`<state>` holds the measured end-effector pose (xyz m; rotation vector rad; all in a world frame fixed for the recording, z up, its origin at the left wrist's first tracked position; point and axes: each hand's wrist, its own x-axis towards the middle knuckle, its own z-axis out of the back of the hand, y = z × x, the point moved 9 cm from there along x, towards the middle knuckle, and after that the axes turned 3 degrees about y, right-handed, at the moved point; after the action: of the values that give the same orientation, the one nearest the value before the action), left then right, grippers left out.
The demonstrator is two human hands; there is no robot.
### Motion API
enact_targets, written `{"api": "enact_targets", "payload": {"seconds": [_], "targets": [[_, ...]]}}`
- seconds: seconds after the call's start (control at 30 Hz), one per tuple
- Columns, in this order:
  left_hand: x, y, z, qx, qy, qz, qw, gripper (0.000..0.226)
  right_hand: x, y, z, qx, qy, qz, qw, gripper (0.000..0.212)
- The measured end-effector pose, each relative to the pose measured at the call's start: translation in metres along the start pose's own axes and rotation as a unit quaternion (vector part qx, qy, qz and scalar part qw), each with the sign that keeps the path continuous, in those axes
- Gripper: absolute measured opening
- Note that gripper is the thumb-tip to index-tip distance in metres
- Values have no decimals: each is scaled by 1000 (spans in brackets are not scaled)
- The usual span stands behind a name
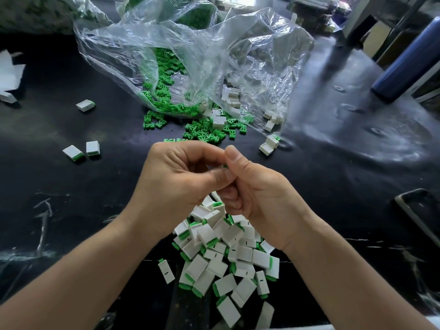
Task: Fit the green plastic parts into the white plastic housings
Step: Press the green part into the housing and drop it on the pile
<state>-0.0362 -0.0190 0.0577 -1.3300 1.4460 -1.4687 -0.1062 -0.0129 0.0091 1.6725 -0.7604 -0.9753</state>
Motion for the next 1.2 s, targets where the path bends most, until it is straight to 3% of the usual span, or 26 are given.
{"api": "enact_targets", "payload": {"seconds": [0.07, 0.13, 0.3, 0.43, 0.6, 0.73, 0.87, 1.0, 1.2], "targets": [[0, 1, 3, 14, -5, 6, 1000, 16, 0, 1, -2, -1, 7, 2, 1000, 77], [-1, 0, 3, 24, -5, 6, 1000, 18, 0, 2, -3, 3, 14, 9, 1000, 77], [-1, 0, 4, 25, -2, 7, 1000, 16, 0, -4, -4, 24, 33, -5, 999, 62], [0, 3, 1, -56, 28, 36, 997, 20, -3, 3, -20, 104, 124, -5, 987, 49], [1, 1, 0, -15, 48, 32, 998, 23, -3, 4, -20, 127, 142, -14, 982, 39], [1, 1, 2, 39, 33, 9, 999, 22, -1, -3, -10, 106, 77, -33, 991, 60], [1, 4, 5, 20, 22, 5, 1000, 16, -1, -3, -8, 87, 57, -36, 994, 80], [0, -4, -3, 5, 36, -24, 999, 13, -3, 1, -6, 102, 56, -19, 993, 50], [-1, -6, -5, -20, 26, -33, 999, 15, -5, 5, -8, 90, 37, -1, 995, 28]]}}
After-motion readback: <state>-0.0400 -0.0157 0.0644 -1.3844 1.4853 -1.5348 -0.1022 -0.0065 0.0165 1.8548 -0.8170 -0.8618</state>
